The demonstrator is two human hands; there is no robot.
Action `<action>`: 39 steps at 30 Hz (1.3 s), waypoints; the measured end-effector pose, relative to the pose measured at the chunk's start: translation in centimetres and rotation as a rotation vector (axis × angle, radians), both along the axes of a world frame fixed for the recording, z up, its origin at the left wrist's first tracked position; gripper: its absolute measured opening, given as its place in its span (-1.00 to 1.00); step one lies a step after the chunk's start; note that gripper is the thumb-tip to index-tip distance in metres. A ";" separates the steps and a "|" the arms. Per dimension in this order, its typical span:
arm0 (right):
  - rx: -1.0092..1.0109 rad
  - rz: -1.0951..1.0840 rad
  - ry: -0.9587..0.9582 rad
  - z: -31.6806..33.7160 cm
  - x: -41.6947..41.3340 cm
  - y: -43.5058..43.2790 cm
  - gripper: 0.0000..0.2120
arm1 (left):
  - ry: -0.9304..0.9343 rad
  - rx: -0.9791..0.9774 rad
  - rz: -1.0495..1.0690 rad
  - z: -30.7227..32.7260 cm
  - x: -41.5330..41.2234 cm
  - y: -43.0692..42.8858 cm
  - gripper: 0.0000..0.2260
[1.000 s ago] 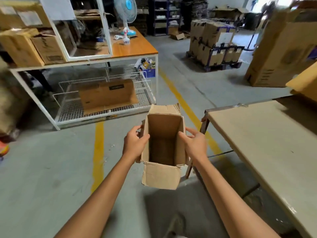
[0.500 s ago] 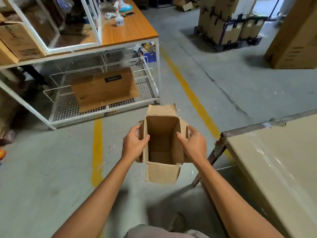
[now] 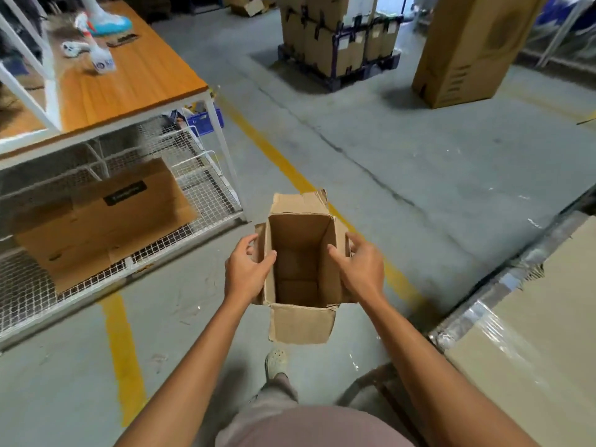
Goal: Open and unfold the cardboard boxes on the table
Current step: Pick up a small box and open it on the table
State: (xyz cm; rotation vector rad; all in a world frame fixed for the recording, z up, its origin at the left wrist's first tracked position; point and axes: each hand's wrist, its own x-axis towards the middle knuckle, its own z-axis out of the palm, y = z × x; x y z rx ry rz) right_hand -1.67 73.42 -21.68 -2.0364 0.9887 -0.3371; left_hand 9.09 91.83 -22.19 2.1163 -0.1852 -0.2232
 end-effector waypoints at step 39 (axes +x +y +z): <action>-0.093 -0.505 -0.331 18.6 15.0 -59.1 -0.22 | -0.258 -0.586 -0.813 17.5 25.7 -77.6 -0.62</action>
